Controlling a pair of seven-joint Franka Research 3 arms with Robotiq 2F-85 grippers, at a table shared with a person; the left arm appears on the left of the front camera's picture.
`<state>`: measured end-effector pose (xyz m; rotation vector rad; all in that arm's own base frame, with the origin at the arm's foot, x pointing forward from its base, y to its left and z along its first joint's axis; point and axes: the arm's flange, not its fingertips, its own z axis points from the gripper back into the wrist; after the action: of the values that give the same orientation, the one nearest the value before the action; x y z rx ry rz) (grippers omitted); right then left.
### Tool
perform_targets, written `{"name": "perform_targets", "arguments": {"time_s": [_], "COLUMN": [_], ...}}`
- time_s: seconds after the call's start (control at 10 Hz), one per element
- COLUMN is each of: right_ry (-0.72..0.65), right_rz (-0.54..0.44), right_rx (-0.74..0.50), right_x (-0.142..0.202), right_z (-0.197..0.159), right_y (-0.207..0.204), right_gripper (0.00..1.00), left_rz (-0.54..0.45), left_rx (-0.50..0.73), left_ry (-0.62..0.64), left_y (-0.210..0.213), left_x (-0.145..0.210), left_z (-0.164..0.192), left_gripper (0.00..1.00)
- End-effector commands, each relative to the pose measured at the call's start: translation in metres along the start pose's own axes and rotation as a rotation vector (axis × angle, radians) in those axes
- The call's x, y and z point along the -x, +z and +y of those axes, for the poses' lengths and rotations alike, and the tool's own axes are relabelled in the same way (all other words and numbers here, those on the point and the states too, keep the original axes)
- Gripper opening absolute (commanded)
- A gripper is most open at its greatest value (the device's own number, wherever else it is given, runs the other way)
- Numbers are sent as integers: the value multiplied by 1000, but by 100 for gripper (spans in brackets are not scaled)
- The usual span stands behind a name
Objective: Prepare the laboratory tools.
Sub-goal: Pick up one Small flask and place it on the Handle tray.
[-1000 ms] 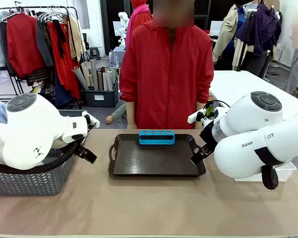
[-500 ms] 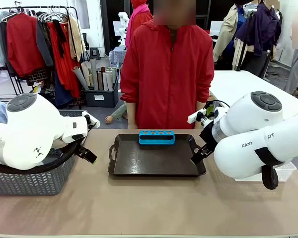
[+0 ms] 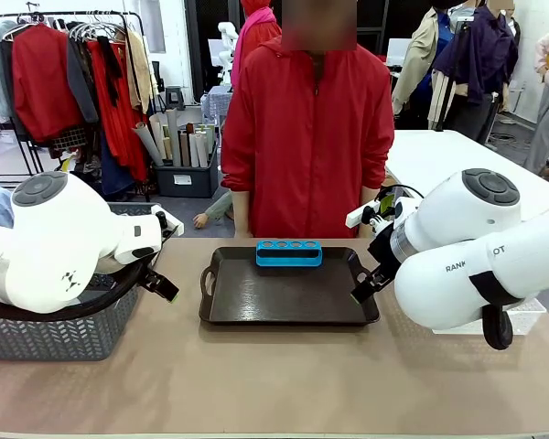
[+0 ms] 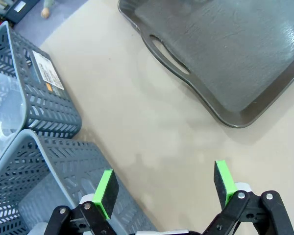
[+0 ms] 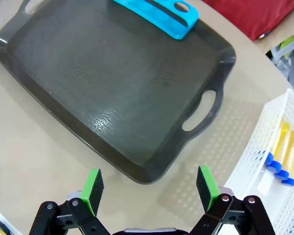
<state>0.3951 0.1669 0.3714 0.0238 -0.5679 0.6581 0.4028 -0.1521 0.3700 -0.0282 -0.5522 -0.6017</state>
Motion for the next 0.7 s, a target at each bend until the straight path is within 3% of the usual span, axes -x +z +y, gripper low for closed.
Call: {"name": "perform_targets", "arguments": {"time_s": [0.0, 0.6], "right_ry": [0, 7], "right_rz": [0, 13], "right_rx": [0, -44], "right_x": [0, -1], "right_z": [0, 4], "right_y": [0, 1], "right_gripper": [100, 100], "left_rz": [0, 14], "left_rx": [0, 16], "left_ry": [1, 2], "left_y": [0, 3], "left_x": [0, -1], "left_z": [0, 0], "left_gripper": [100, 100]}}
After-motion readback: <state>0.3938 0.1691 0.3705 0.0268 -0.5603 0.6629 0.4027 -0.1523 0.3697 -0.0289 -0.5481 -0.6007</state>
